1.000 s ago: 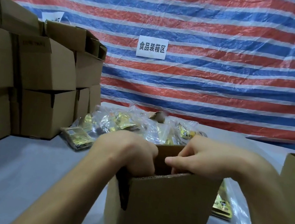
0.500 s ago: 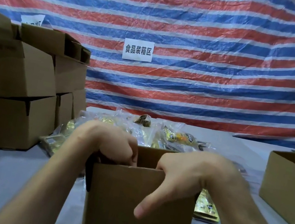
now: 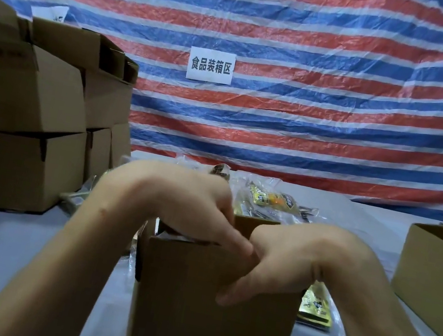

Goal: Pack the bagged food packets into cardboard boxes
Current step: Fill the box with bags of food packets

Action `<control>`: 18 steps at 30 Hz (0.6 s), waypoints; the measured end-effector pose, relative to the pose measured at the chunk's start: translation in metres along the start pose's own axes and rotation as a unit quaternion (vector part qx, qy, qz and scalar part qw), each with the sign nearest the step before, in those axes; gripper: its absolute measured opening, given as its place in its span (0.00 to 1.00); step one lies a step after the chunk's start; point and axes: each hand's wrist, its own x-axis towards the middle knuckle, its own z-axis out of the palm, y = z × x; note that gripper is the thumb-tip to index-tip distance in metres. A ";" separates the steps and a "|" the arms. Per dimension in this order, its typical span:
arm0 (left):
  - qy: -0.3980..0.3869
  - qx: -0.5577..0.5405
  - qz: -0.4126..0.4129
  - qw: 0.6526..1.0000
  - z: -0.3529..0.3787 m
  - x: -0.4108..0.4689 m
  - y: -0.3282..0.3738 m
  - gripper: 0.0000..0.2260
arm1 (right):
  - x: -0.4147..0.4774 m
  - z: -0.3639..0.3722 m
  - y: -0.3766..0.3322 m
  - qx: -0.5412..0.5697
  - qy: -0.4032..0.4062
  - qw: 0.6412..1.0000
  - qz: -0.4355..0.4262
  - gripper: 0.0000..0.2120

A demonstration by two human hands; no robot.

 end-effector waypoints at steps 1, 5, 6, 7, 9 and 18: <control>-0.013 0.029 -0.038 0.999 0.001 0.001 -0.002 0.28 | -0.001 -0.001 0.001 -0.003 0.006 1.000 0.010 0.25; -0.056 0.070 -0.067 0.994 -0.002 -0.002 -0.009 0.43 | 0.001 -0.003 0.007 0.012 0.023 0.999 0.039 0.20; -0.086 0.076 -0.058 0.992 -0.003 -0.004 -0.009 0.46 | 0.001 -0.003 0.008 0.001 0.023 0.999 0.040 0.20; -0.108 0.082 -0.056 0.989 -0.003 -0.005 -0.008 0.48 | 0.002 -0.003 0.008 -0.010 0.021 0.999 0.037 0.21; -0.122 0.094 -0.081 0.985 0.000 0.000 -0.004 0.47 | 0.002 -0.003 0.007 -0.018 0.012 0.999 0.029 0.20; -0.169 -0.031 -0.078 0.982 0.011 0.023 -0.015 0.16 | -0.029 -0.026 0.034 0.115 0.164 0.977 -0.079 0.34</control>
